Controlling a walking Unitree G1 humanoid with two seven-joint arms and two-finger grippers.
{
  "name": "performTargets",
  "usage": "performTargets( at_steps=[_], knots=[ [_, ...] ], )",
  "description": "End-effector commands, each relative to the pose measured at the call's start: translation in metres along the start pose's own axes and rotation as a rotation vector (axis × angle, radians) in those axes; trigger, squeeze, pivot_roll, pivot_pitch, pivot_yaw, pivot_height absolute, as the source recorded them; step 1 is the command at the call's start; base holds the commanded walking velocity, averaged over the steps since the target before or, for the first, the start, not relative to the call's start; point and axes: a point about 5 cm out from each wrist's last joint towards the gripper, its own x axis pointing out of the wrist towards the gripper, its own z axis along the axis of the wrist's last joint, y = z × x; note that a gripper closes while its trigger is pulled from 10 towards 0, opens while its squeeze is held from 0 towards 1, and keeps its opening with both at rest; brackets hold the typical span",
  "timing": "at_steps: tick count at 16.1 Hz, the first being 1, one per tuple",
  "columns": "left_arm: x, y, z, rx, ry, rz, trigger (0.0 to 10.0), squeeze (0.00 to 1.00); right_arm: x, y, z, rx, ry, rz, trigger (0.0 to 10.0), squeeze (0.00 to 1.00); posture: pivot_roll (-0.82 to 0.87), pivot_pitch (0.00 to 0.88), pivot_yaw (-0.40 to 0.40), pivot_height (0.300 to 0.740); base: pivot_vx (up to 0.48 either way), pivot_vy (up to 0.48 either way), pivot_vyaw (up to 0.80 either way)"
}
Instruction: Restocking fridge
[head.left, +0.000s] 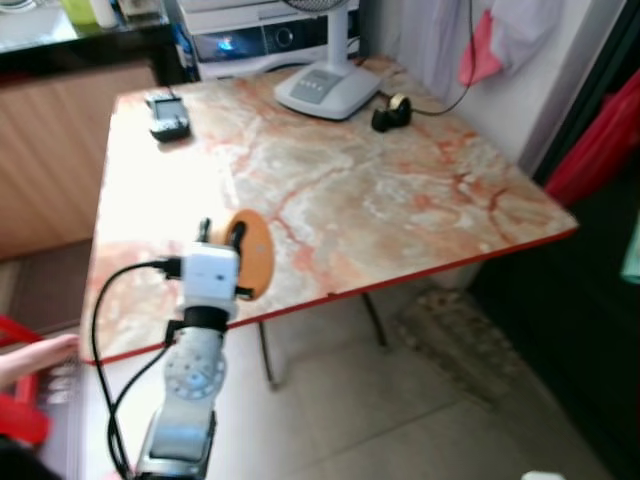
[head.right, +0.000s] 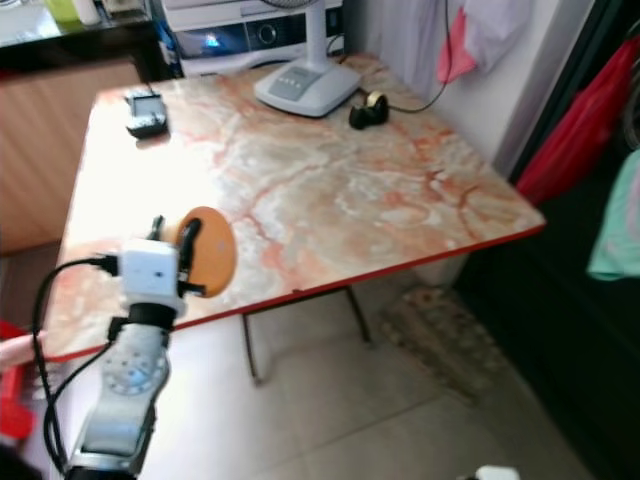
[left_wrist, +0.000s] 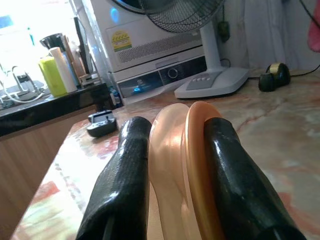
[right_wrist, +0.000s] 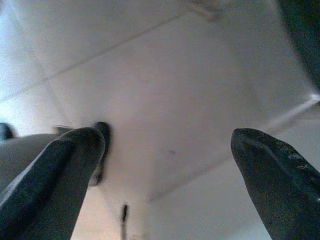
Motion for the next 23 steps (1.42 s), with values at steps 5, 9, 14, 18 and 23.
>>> performTargets(
  at_steps=[5, 9, 14, 18, 23],
  knots=[
    [0.016, 0.002, 0.005, 0.058, -0.042, 0.013, 10.0, 0.00, -0.002, -0.006, 0.002, 0.027, -0.009, -0.013, 10.0, 0.00, 0.09, 0.067, -0.095, 0.740, 0.000, 0.000, 0.00],
    [0.021, 0.022, 0.010, 0.067, -0.059, 0.090, 10.0, 0.00, 0.005, 0.014, 0.003, 0.018, -0.009, 0.046, 10.0, 0.00, 0.15, 0.061, -0.097, 0.740, 0.000, 0.000, 0.00],
    [0.018, 0.016, 0.010, 0.067, -0.061, 0.080, 10.0, 0.00, 0.008, 0.023, 0.006, -0.002, -0.014, 0.070, 10.0, 0.00, 0.15, 0.062, -0.107, 0.740, 0.000, 0.000, 0.00],
    [0.025, 0.004, 0.010, 0.037, -0.072, 0.062, 10.0, 0.00, 0.005, 0.014, 0.003, -0.002, -0.005, 0.045, 10.0, 0.00, 0.12, 0.043, -0.141, 0.740, 0.000, 0.000, 0.00],
    [0.027, -0.011, 0.013, 0.001, -0.078, 0.041, 10.0, 0.00, 0.002, -0.001, 0.010, -0.009, -0.033, 0.016, 10.0, 0.00, 0.08, 0.039, -0.110, 0.740, 0.000, 0.000, 0.00]
  ],
)
